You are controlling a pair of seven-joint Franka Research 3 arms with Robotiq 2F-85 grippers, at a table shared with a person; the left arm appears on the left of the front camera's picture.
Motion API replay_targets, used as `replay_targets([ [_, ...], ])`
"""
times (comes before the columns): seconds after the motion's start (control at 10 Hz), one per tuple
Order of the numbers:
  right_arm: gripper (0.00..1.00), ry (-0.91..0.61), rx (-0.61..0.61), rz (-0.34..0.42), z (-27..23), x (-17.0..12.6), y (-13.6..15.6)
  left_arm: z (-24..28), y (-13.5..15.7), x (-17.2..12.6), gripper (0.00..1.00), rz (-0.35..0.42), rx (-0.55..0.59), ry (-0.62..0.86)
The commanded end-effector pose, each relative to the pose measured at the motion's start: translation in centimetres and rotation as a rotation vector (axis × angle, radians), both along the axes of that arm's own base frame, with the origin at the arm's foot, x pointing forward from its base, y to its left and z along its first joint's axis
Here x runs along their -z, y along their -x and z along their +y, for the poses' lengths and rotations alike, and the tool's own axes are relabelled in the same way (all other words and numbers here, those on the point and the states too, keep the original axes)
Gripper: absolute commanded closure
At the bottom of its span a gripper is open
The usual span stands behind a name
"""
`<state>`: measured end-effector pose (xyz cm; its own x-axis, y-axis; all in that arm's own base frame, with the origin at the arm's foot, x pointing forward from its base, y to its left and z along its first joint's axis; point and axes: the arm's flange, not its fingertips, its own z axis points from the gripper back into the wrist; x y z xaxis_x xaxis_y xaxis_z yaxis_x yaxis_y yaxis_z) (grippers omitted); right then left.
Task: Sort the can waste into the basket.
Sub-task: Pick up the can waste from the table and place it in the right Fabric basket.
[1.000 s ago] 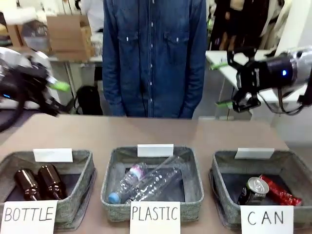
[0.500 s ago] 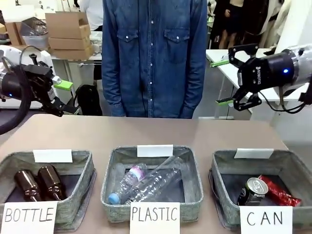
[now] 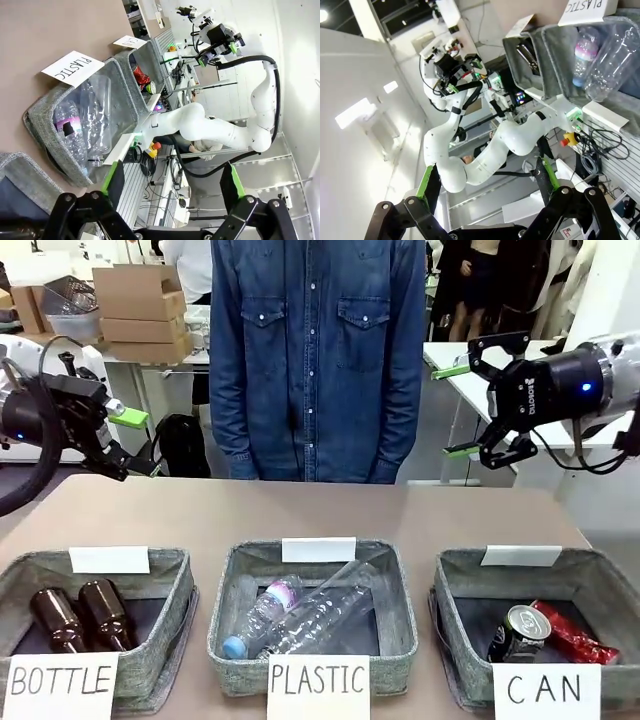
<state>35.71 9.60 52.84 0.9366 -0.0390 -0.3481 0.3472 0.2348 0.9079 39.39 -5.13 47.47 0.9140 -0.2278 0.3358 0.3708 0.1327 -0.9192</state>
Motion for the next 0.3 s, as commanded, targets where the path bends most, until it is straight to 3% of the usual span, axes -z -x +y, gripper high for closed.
replay_targets([
  [0.0,0.00,-0.002,-0.009,0.005,0.08,-0.13,0.24,0.25,-0.02,-0.07,0.00,-0.023,0.005,-0.002],
  [0.2,0.00,-0.002,-0.009,0.005,0.08,-0.13,0.24,0.25,-0.02,-0.07,0.00,-0.023,0.005,-0.002],
])
